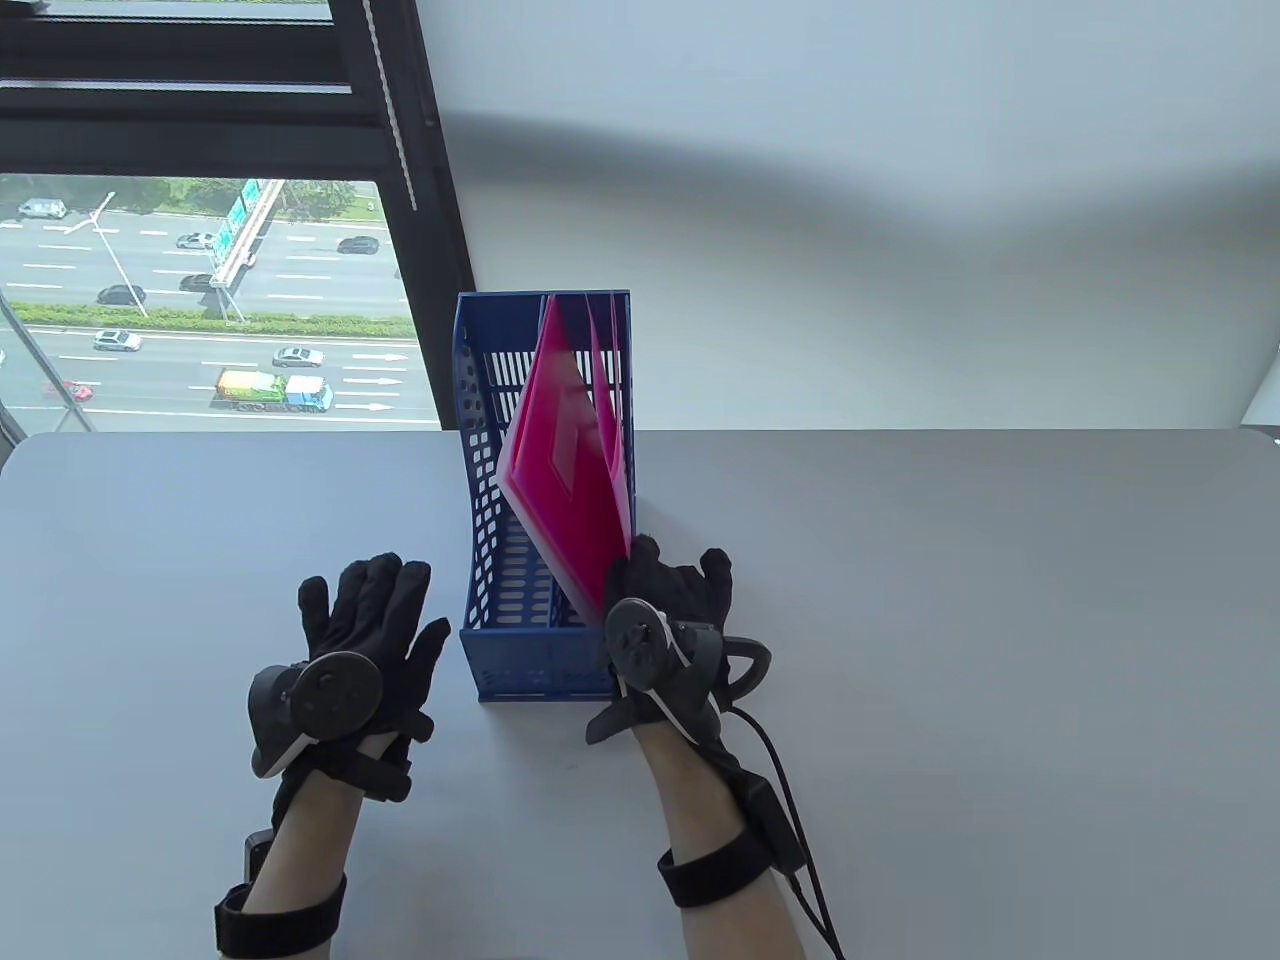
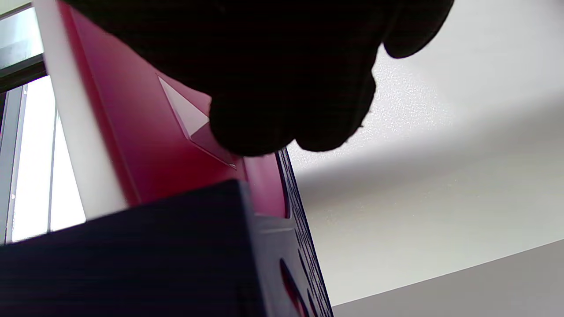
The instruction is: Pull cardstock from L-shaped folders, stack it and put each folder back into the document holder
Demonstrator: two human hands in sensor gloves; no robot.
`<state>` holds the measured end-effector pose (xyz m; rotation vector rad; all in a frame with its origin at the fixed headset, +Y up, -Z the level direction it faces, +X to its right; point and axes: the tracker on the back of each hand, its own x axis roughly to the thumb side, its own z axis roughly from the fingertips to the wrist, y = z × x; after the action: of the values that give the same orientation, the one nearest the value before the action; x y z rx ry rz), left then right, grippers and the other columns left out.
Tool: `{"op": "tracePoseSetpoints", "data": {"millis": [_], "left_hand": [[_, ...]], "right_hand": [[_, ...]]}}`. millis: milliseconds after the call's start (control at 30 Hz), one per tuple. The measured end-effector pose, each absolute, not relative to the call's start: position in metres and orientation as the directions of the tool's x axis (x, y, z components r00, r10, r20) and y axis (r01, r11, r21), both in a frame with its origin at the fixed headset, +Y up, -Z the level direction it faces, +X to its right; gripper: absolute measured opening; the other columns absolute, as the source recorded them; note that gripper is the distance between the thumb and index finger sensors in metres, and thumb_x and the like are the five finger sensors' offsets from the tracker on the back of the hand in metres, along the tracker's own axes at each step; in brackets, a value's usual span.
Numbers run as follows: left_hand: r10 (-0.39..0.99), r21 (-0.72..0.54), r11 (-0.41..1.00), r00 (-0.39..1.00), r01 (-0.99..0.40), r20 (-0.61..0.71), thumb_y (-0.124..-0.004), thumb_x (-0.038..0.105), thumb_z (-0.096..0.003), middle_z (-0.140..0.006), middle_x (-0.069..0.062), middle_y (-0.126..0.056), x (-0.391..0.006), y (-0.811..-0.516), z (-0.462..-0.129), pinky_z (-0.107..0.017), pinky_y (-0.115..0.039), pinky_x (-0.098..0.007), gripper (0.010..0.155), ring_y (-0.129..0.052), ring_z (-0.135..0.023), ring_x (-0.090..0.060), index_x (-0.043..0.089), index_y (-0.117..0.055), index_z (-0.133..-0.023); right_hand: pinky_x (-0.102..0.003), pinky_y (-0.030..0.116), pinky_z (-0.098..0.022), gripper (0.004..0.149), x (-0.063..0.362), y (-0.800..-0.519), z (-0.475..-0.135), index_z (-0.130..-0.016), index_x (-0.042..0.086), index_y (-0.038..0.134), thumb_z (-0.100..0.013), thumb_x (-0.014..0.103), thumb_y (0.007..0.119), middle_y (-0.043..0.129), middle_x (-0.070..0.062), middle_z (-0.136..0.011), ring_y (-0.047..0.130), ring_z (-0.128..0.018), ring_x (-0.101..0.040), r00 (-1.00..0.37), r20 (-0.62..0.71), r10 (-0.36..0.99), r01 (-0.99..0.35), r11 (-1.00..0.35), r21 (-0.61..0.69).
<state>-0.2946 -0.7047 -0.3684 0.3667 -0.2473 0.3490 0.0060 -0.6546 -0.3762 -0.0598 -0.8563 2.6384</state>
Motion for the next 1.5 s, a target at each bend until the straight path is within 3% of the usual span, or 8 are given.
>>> {"op": "tracePoseSetpoints", "data": {"millis": [333,700,933,1167,1267,1367,1500], "left_hand": [[0.288,0.325,0.865,0.909,-0.382,0.3,-0.065,0.053,-0.0607,-0.119,-0.007,-0.047,-0.296,-0.702,-0.367,-0.079,-0.012,-0.057,0.064,-0.043,-0.113,-0.039,0.022,-0.053,-0.116],[0.29,0.418,0.799,0.886,-0.432,0.363,-0.065,0.053,-0.0609,-0.118,-0.008,-0.05,-0.287,-0.675,-0.353,-0.078,-0.013,-0.058,0.064,-0.047,-0.11,-0.041,0.021,-0.054,-0.116],[0.254,0.466,0.723,0.824,-0.509,0.507,-0.068,0.054,-0.0607,-0.112,-0.007,-0.062,-0.251,-0.643,-0.325,-0.078,-0.016,-0.06,0.064,-0.053,-0.107,-0.042,0.022,-0.056,-0.115],[0.23,0.391,0.737,0.748,-0.551,0.622,-0.074,0.061,-0.0582,-0.107,-0.008,-0.07,-0.199,-0.636,-0.301,-0.078,-0.018,-0.062,0.077,-0.055,-0.106,-0.044,0.016,-0.052,-0.116],[0.151,0.442,0.754,0.783,-0.486,0.603,-0.075,0.058,-0.0583,-0.101,-0.011,-0.076,-0.183,-0.637,-0.294,-0.077,-0.019,-0.062,0.076,-0.059,-0.102,-0.046,0.011,-0.055,-0.114],[-0.005,0.565,0.754,0.858,-0.334,0.514,-0.074,0.057,-0.0583,-0.09,-0.008,-0.088,-0.171,-0.637,-0.287,-0.077,-0.029,-0.062,0.071,-0.074,-0.094,-0.044,0.009,-0.063,-0.11],[0.072,0.543,0.732,0.839,-0.411,0.539,-0.073,0.043,-0.059,-0.077,-0.009,-0.096,-0.168,-0.641,-0.287,-0.076,-0.038,-0.061,0.059,-0.086,-0.082,-0.043,0.004,-0.071,-0.103]], "right_hand": [[-0.053,0.061,-0.072,0.044,0.02,-0.639,-0.351,-0.083,0.012,0.089,-0.056,0.046,0.086,0.104,0.01,-0.051,0.102,-0.055,-0.015,-0.905,0.136,0.402,-0.379,-0.62,-0.687],[-0.053,0.06,-0.073,0.043,0.035,-0.594,-0.313,-0.081,0.01,0.091,-0.056,0.045,0.087,0.105,0.008,-0.048,0.103,-0.053,-0.016,-0.871,0.23,0.434,-0.441,-0.483,-0.757],[-0.054,0.062,-0.071,0.044,0.036,-0.571,-0.288,-0.077,0.008,0.094,-0.056,0.045,0.087,0.105,0.009,-0.043,0.104,-0.047,-0.016,-0.854,0.282,0.437,-0.475,-0.431,-0.768],[-0.053,0.064,-0.071,0.045,0.023,-0.561,-0.273,-0.076,0.005,0.094,-0.056,0.045,0.086,0.106,0.01,-0.042,0.105,-0.045,-0.016,-0.839,0.326,0.434,-0.516,-0.449,-0.729],[-0.051,0.067,-0.07,0.047,0.017,-0.56,-0.269,-0.076,0.005,0.094,-0.056,0.047,0.087,0.106,0.011,-0.042,0.106,-0.044,-0.015,-0.834,0.348,0.428,-0.53,-0.45,-0.719],[-0.05,0.068,-0.07,0.047,0.011,-0.56,-0.267,-0.076,0.004,0.093,-0.057,0.047,0.086,0.106,0.012,-0.042,0.107,-0.044,-0.014,-0.806,0.387,0.449,-0.578,-0.451,-0.68],[-0.05,0.067,-0.07,0.047,0.005,-0.563,-0.267,-0.077,0.005,0.092,-0.057,0.047,0.085,0.105,0.012,-0.044,0.106,-0.046,-0.014,-0.776,0.422,0.468,-0.621,-0.453,-0.64]]}}
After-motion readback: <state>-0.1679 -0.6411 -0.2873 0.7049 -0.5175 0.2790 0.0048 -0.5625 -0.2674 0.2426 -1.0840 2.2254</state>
